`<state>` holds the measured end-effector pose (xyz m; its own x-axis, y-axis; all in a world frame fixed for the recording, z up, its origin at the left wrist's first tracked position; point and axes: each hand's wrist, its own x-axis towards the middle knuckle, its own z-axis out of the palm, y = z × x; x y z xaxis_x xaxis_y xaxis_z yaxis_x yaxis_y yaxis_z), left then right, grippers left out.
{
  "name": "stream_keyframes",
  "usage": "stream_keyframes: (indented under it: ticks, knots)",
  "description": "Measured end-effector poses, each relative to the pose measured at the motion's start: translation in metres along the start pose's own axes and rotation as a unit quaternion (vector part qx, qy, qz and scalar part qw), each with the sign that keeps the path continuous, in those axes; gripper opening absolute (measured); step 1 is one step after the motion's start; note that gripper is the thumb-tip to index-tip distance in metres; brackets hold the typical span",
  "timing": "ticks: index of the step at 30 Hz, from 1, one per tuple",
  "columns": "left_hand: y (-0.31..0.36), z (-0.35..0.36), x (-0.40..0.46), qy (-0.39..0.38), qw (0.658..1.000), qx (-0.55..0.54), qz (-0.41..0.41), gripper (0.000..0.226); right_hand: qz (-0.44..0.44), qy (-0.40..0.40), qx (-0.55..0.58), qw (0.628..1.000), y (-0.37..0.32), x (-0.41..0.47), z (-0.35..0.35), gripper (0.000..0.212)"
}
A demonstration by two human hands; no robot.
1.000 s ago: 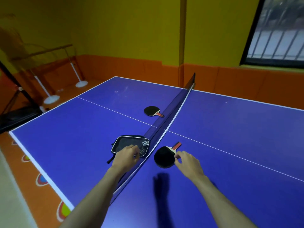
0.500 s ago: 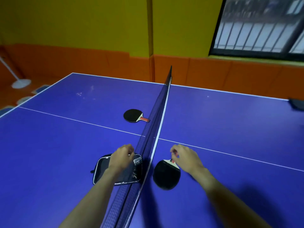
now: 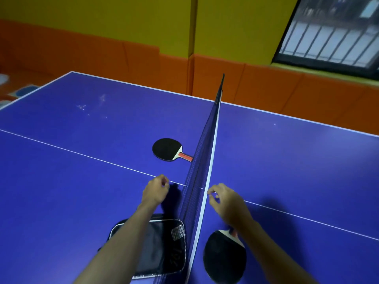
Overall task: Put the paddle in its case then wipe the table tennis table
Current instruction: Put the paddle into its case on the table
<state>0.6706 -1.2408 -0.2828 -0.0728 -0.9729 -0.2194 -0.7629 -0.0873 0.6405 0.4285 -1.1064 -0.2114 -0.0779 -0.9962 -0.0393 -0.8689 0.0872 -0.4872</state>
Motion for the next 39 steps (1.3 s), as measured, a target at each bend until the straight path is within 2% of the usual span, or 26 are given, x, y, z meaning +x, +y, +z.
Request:
stream_keyframes:
  ticks: [3,10,12,14,18,22,24,26,27,30,31,33,36,39]
  knots:
    - [-0.009,0.016,0.047,-0.007,0.999,-0.036,-0.015,0.002,-0.006,-0.018,0.007,1.000,0.006,0.032,0.015,0.013]
    - [-0.009,0.058,0.134,0.026,0.979,-0.170,-0.113,0.018,0.001,-0.046,0.013,0.999,0.037,0.074,0.048,0.018]
    - [-0.012,0.072,0.155,0.051,0.985,-0.131,-0.095,0.031,-0.009,-0.037,0.024,0.999,0.049,0.077,0.055,0.017]
    - [-0.012,0.084,0.171,0.080,0.993,-0.043,-0.072,0.047,-0.012,-0.030,0.032,0.999,0.062,0.081,0.060,0.013]
    - [-0.006,0.096,0.192,0.162,0.982,0.015,-0.096,0.081,-0.007,-0.019,0.028,0.999,0.082,0.087,0.070,0.012]
    - [-0.008,0.099,0.212,0.155,0.982,0.066,-0.084,0.100,-0.011,-0.014,0.038,0.999,0.097,0.090,0.077,0.011]
    - [-0.010,0.094,0.226,0.140,0.982,0.124,-0.011,0.098,-0.010,-0.011,0.040,0.999,0.102,0.091,0.079,0.014]
    - [-0.008,0.084,0.243,0.089,0.967,0.202,0.131,0.088,-0.010,-0.004,0.044,0.999,0.106,0.092,0.080,0.018]
    - [-0.004,0.079,0.251,0.045,0.944,0.254,0.205,0.082,-0.011,-0.004,0.046,0.999,0.108,0.093,0.082,0.018]
    - [0.013,0.073,0.264,-0.057,0.835,0.396,0.377,0.062,-0.015,-0.004,0.056,0.998,0.107,0.095,0.085,0.017]
    - [0.018,0.076,0.264,-0.070,0.812,0.418,0.401,0.052,-0.015,-0.002,0.062,0.998,0.106,0.096,0.085,0.017]
    - [0.022,0.082,0.263,-0.078,0.790,0.447,0.412,0.035,-0.012,0.005,0.070,0.997,0.104,0.094,0.084,0.019]
    - [0.023,0.083,0.260,-0.074,0.759,0.486,0.427,0.028,-0.013,0.013,0.072,0.997,0.101,0.087,0.078,0.021]
    - [0.025,0.071,0.251,-0.073,0.763,0.475,0.432,0.030,-0.018,0.029,0.068,0.997,0.098,0.075,0.070,0.013]
